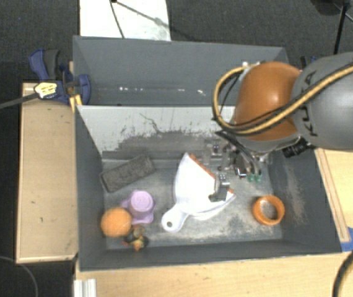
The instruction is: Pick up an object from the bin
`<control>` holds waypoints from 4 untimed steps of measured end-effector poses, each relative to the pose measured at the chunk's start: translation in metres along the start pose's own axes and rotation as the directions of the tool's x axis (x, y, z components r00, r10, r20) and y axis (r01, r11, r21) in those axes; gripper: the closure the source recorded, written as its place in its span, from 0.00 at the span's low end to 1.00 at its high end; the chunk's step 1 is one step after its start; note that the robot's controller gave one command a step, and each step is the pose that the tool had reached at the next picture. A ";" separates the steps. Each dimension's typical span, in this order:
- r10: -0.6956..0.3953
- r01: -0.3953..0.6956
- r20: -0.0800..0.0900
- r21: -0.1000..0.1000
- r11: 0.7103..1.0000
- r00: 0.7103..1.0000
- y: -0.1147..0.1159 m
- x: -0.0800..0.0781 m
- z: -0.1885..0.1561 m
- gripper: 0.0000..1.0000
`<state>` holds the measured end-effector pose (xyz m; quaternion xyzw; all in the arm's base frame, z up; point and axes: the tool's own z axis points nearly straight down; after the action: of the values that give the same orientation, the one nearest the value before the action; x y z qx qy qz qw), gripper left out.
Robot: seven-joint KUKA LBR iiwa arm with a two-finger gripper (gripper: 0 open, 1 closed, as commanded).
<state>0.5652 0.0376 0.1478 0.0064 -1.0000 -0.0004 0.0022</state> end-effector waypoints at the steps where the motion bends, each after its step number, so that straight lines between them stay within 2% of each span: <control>1: 0.001 -0.001 0.007 0.000 1.000 1.000 0.000 -0.001 -0.005 0.00; 2: 0.001 -0.001 0.007 0.000 1.000 1.000 0.000 -0.001 -0.005 0.00; 3: -0.232 0.232 0.002 0.002 0.973 0.973 0.006 0.022 -0.021 0.00; 4: -0.366 0.366 0.009 0.002 0.931 0.931 -0.022 0.035 -0.010 0.00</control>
Offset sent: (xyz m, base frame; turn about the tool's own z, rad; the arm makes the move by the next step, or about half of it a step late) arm -0.0245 -0.0854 -0.0420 -0.1751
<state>0.5304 0.0148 0.1577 0.1926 -0.9813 -0.0006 -0.0026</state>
